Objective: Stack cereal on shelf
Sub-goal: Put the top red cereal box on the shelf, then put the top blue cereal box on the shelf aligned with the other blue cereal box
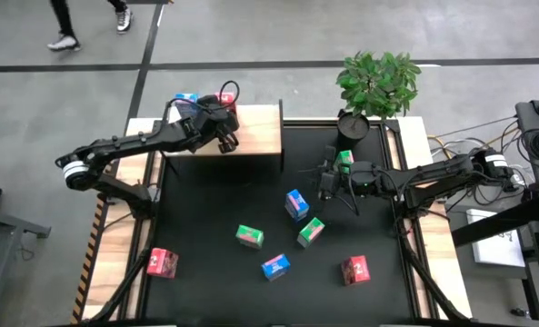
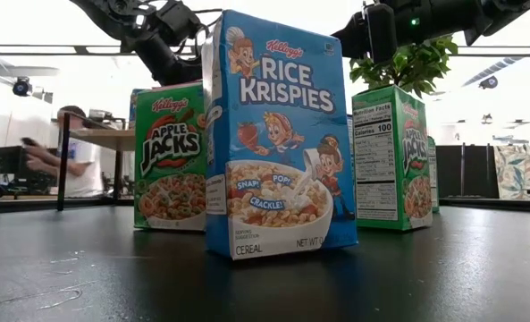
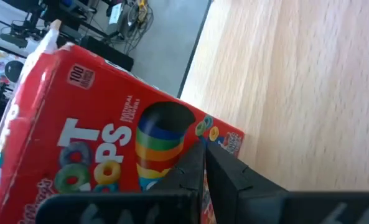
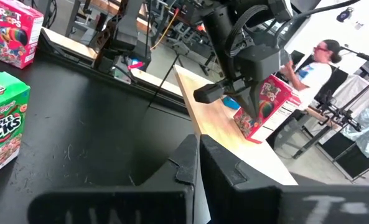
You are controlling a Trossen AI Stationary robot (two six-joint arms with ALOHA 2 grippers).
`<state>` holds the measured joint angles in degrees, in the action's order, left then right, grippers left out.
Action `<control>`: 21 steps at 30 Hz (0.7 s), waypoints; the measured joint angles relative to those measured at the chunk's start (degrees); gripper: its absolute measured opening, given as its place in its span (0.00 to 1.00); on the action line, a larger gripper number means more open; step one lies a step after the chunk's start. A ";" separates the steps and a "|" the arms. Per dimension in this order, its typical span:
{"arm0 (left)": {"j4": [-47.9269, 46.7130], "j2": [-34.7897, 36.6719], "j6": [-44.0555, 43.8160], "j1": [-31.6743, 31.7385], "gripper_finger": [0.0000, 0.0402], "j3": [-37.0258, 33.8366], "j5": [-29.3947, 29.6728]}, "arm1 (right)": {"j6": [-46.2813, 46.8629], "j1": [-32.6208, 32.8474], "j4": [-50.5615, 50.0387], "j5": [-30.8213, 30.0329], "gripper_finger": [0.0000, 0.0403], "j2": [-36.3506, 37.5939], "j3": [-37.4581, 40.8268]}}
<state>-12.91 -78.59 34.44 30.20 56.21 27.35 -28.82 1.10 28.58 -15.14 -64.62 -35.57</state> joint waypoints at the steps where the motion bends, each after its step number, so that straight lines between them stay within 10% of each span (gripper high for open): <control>1: 0.01 0.00 0.00 0.03 0.00 0.00 0.01 | 0.00 0.00 0.00 -0.02 0.02 0.00 0.00; 21: -3.66 11.86 -11.32 -11.68 0.00 0.00 0.15 | 1.23 0.00 0.32 0.00 0.02 0.02 0.00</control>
<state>-16.57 -66.73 23.12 18.51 56.21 27.50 -27.58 1.10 28.90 -15.14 -64.60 -35.57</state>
